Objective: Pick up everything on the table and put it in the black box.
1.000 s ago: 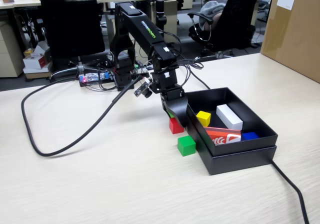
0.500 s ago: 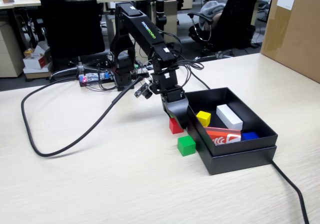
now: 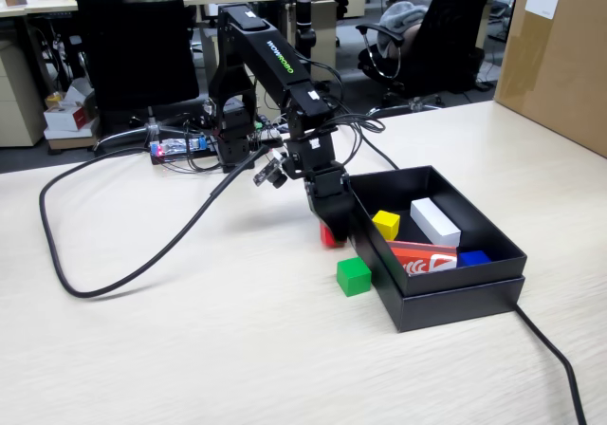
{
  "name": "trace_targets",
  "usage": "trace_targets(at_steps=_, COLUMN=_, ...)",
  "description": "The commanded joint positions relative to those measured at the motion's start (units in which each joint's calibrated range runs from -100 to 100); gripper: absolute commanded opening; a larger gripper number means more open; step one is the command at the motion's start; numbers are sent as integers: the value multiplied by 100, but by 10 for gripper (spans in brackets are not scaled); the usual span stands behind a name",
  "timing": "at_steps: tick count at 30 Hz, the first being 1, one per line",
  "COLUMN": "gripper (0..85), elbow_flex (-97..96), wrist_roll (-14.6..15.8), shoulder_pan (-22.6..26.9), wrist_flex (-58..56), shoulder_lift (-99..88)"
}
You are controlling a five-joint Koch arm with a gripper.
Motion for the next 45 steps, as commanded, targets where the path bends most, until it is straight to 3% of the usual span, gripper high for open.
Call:
trace_targets(at_steps=1, gripper=162, elbow_flex=35, wrist_roll=24, shoulder_pan=-34, wrist_flex=-305, shoulder_lift=-147)
trace_targets(at_steps=17, gripper=161, elbow_flex=1857, wrist_roll=10, shoulder_pan=-44, wrist_flex=-2024, shoulder_lift=-2305)
trace_targets(at_steps=24, gripper=162, elbow_flex=2873, wrist_roll=10, shoulder_pan=317, wrist_flex=-2231, shoulder_lift=-2580)
trace_targets(at_steps=31, gripper=166, elbow_flex=4215, wrist_roll=68, shoulder_pan=840, wrist_flex=-2222, shoulder_lift=-492)
trace_targets(at_steps=45, gripper=172, elbow_flex=4487, wrist_roll=117, shoulder_pan=889, wrist_flex=-2084, shoulder_lift=1574)
